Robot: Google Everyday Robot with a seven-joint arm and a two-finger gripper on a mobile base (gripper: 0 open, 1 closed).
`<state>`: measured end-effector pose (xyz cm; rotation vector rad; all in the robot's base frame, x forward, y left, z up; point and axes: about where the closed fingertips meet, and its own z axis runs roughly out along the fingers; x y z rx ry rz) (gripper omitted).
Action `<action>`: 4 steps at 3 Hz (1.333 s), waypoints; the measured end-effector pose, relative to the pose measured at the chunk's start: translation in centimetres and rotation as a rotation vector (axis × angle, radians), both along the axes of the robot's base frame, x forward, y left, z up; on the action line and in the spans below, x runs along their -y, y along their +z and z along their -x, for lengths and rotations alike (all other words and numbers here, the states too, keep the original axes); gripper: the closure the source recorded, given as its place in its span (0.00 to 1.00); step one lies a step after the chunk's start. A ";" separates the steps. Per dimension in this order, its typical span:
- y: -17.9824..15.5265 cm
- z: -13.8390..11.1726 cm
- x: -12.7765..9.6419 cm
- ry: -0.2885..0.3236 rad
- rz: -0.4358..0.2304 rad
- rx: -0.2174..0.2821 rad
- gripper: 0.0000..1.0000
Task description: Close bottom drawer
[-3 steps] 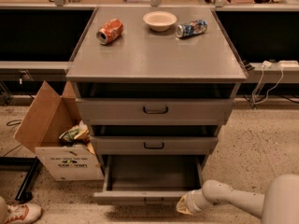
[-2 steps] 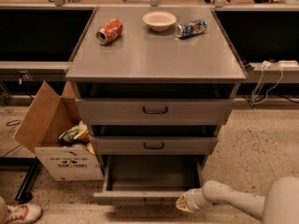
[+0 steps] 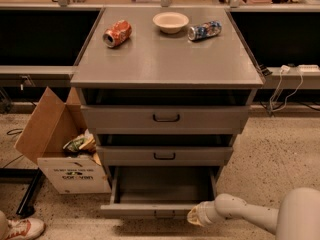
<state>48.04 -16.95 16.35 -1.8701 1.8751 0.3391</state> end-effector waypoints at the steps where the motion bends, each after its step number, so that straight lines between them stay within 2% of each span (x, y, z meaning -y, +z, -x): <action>1: 0.0 0.0 0.0 0.000 0.000 0.000 0.53; 3: 0.0 0.0 0.0 0.000 0.000 0.000 0.07; 4: 0.0 0.0 0.0 0.000 0.000 0.000 0.00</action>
Offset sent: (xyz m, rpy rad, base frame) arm 0.0000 0.0000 0.0000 0.0000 0.0000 0.0000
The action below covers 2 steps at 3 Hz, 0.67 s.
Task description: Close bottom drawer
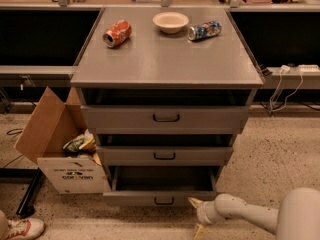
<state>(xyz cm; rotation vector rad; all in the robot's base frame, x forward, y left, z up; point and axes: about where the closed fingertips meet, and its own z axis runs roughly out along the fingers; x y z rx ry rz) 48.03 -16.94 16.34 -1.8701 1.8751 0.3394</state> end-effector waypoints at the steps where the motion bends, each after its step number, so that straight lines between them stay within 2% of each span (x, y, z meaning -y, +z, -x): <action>1: 0.0 0.0 0.0 0.000 0.000 0.000 0.00; 2: 0.0 0.0 -0.1 -0.001 -0.003 0.004 0.13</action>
Offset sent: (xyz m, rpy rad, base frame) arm 0.0010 -0.0005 0.0011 0.0086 -0.0222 -0.0077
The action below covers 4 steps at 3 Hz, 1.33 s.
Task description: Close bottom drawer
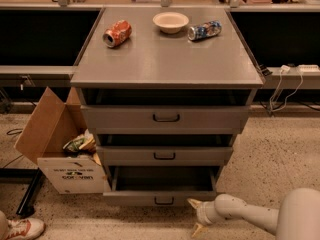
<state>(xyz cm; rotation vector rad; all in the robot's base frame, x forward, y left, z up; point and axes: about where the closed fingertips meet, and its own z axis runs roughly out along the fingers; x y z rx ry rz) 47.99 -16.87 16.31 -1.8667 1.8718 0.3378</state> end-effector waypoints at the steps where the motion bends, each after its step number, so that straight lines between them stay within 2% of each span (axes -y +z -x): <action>1: 0.5 -0.6 -0.1 0.004 -0.011 0.024 0.36; 2: 1.2 -1.9 -0.5 -0.003 -0.025 0.068 0.59; 3: 1.2 -4.4 -1.5 -0.020 -0.035 0.130 0.83; 4: 0.8 -6.7 -2.5 -0.030 -0.033 0.172 1.00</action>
Offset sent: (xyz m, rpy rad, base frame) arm 0.0461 0.0086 0.0281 0.0444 -0.1541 -0.0247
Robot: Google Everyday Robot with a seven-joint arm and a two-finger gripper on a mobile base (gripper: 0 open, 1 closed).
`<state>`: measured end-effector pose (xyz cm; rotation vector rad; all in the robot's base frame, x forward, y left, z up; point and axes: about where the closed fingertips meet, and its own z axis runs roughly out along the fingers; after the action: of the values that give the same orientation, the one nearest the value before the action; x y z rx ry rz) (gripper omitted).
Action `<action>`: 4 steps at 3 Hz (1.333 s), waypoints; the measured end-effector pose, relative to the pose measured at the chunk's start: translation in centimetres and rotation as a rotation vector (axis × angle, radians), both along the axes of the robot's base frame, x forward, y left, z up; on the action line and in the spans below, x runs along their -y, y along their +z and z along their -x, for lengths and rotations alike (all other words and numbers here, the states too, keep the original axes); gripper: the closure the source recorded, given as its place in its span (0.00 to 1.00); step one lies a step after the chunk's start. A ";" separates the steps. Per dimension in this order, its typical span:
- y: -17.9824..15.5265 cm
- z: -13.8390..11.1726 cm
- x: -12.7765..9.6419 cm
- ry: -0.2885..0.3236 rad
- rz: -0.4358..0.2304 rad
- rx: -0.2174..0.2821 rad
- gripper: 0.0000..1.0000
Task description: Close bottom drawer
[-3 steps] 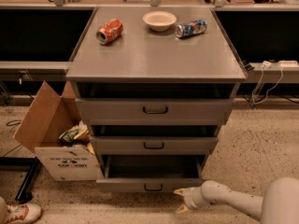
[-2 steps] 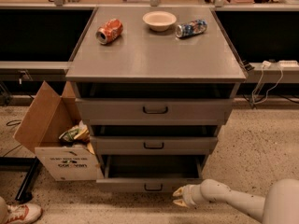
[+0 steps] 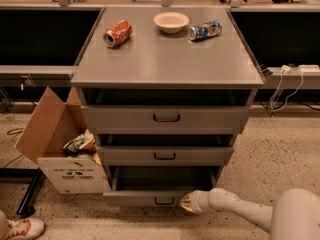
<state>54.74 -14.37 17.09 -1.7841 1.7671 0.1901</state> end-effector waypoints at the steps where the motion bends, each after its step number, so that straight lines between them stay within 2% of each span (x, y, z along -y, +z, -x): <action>1: -0.3 -1.1 -0.5 -0.012 -0.005 0.018 1.00; 2: -0.4 -1.8 -0.8 -0.024 -0.013 0.027 1.00; 3: -0.4 -1.8 -0.8 -0.024 -0.013 0.027 0.83; 4: -0.4 -1.8 -0.8 -0.024 -0.013 0.027 0.60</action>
Offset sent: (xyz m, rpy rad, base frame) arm 0.0462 0.0114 -0.0067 0.0316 -0.0547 -0.0600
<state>56.57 -13.56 16.65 -1.7477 1.7635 0.1671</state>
